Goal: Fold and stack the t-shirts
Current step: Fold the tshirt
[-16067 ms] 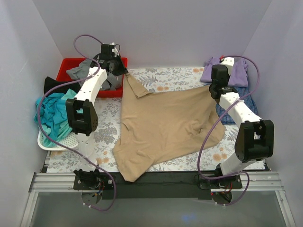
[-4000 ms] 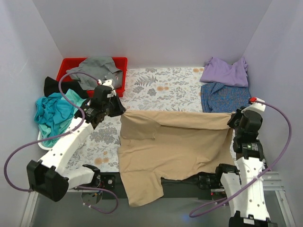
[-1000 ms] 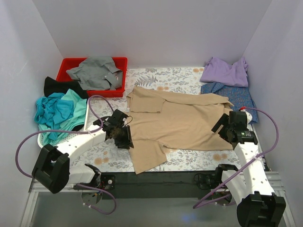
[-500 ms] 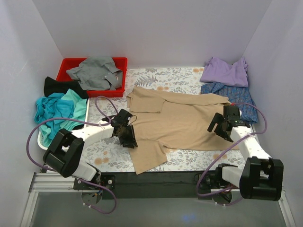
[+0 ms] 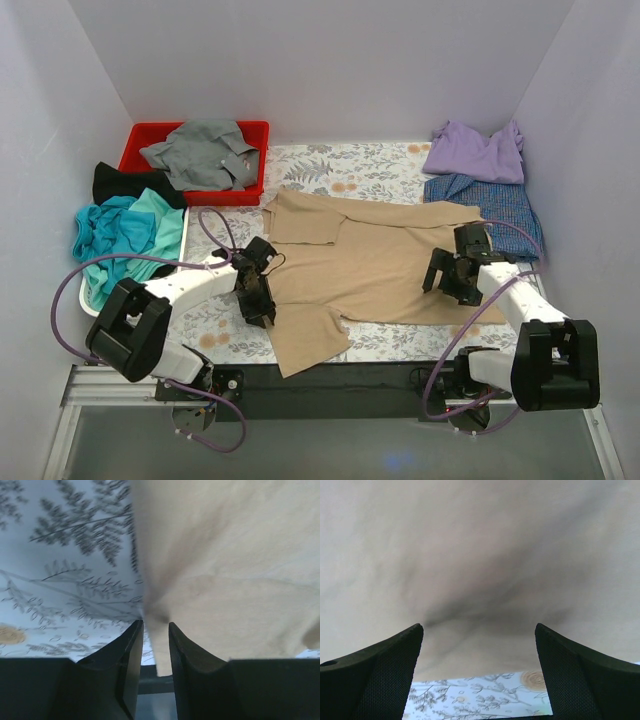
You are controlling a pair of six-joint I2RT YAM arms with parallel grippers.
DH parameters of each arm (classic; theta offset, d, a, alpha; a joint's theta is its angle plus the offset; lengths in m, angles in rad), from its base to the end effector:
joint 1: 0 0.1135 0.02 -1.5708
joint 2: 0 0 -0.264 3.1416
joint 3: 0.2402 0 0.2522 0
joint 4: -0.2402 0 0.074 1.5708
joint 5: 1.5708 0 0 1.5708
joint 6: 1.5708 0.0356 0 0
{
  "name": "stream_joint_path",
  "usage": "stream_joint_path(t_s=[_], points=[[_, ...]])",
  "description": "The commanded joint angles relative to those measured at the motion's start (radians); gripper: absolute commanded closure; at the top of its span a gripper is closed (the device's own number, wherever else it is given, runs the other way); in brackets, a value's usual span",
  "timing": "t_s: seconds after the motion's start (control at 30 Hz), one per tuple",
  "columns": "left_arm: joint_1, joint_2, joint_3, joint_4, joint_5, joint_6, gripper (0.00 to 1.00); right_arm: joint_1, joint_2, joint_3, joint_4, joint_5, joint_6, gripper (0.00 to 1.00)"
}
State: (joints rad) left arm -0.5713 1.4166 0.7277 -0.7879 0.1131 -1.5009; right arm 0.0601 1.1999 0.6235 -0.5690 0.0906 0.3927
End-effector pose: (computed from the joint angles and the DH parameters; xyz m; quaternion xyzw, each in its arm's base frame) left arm 0.1803 -0.1207 0.1561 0.4447 -0.8927 0.0691 0.0247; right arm 0.2074 0.0093 0.1766 0.1711 0.9614 0.0042 0.2154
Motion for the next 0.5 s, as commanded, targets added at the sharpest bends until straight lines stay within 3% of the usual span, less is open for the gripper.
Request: stream_joint_path(t_s=[0.0, 0.2, 0.47], points=[[0.011, -0.057, -0.005, -0.126, -0.067, -0.016, 0.74, 0.114, -0.013, 0.022, -0.072, -0.074, 0.049, 0.03], [0.034, -0.077, 0.002, -0.16, -0.101, -0.021, 0.74, 0.28, -0.008, 0.03, -0.149, -0.08, 0.136, 0.03], [0.045, -0.099, 0.061, -0.088, -0.058, 0.039, 0.76, 0.299, -0.068, 0.111, -0.152, -0.005, 0.126, 0.02]])
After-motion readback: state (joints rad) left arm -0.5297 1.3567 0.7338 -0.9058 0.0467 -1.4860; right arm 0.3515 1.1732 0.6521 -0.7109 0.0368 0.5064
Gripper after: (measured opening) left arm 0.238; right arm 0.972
